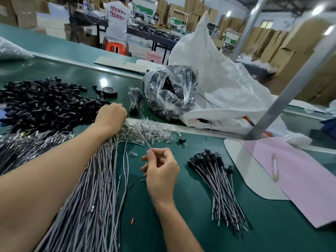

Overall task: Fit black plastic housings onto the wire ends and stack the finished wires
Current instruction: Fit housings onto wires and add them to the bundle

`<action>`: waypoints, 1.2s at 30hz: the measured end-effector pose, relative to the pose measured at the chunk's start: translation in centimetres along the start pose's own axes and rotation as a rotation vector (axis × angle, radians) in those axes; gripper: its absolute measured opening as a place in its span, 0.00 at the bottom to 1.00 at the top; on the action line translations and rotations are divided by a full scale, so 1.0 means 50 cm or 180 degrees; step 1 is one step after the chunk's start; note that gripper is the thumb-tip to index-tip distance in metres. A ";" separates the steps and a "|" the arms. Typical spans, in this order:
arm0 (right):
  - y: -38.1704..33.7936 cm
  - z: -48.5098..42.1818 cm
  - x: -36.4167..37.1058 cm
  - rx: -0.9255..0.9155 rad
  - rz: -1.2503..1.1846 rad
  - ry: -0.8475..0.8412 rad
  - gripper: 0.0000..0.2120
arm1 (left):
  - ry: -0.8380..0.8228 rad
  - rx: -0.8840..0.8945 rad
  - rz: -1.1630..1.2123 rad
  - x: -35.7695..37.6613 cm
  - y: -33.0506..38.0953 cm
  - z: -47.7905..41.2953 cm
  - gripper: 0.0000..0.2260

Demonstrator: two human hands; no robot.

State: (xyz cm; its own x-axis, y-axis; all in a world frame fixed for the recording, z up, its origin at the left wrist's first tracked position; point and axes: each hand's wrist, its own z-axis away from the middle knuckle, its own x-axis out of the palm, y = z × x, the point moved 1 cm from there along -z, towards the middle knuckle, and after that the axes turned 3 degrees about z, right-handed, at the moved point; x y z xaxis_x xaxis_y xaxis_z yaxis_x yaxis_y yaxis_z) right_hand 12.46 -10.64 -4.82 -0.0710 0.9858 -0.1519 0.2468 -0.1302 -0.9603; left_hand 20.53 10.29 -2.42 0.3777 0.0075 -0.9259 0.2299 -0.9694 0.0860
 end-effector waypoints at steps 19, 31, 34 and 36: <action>-0.038 0.001 -0.036 -0.0909 0.0693 -0.0125 0.03 | 0.0312 -0.1460 0.4261 -0.128 0.024 0.302 0.10; -0.044 0.000 -0.040 -0.1463 0.1139 -0.0010 0.03 | 0.0430 -0.1195 0.4384 -0.126 0.022 0.306 0.12; -0.043 0.000 -0.039 -0.1389 0.1089 -0.0050 0.03 | 0.0416 -0.1149 0.4394 -0.126 0.023 0.306 0.13; -0.042 0.000 -0.038 -0.1328 0.1053 -0.0097 0.03 | 0.0400 -0.1106 0.4403 -0.126 0.025 0.307 0.13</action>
State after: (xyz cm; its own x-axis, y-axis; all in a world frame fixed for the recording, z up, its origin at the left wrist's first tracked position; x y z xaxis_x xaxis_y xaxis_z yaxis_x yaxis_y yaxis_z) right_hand 12.07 -12.24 -2.51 0.0493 0.8950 -0.4434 0.6237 -0.3743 -0.6862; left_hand 4.66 5.28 -2.13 0.5464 -0.8374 0.0115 -0.1847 -0.1071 0.9769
